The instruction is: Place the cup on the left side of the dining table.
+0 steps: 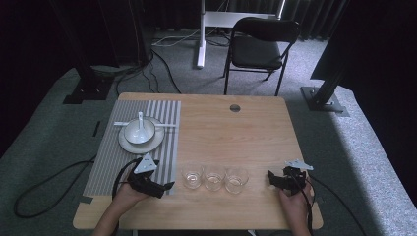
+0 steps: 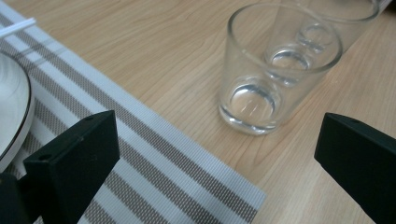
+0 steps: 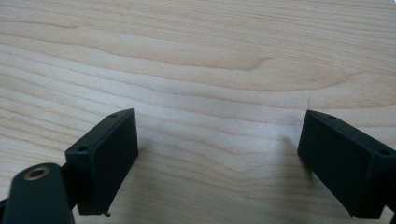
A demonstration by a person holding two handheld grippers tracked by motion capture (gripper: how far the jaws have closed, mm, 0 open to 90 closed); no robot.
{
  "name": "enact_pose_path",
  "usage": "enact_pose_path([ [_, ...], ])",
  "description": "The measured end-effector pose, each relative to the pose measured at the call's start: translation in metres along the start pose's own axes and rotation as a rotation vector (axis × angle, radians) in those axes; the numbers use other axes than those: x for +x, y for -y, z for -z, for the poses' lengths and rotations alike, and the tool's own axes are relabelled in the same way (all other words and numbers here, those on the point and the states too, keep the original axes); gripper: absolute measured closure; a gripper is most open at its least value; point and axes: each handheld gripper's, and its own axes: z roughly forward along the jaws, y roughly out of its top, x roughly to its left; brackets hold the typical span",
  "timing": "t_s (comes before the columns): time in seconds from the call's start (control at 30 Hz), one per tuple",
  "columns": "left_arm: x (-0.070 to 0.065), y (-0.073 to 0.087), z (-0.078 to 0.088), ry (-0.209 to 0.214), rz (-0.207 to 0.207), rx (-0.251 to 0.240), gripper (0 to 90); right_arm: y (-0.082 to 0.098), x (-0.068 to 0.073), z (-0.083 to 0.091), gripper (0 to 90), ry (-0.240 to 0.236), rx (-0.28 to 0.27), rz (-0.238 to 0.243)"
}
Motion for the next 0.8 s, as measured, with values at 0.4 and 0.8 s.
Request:
enact_pose_path([
  [0.4, -0.009, -0.015, -0.006, 0.03, -0.039, 0.001, 0.5, 0.0, 0.0, 0.0, 11.7, 0.0, 0.0, 0.0],
  [0.8, -0.021, -0.037, -0.022, 0.076, -0.095, 0.012, 0.5, 0.0, 0.0, 0.0, 11.7, 0.0, 0.0, 0.0],
])
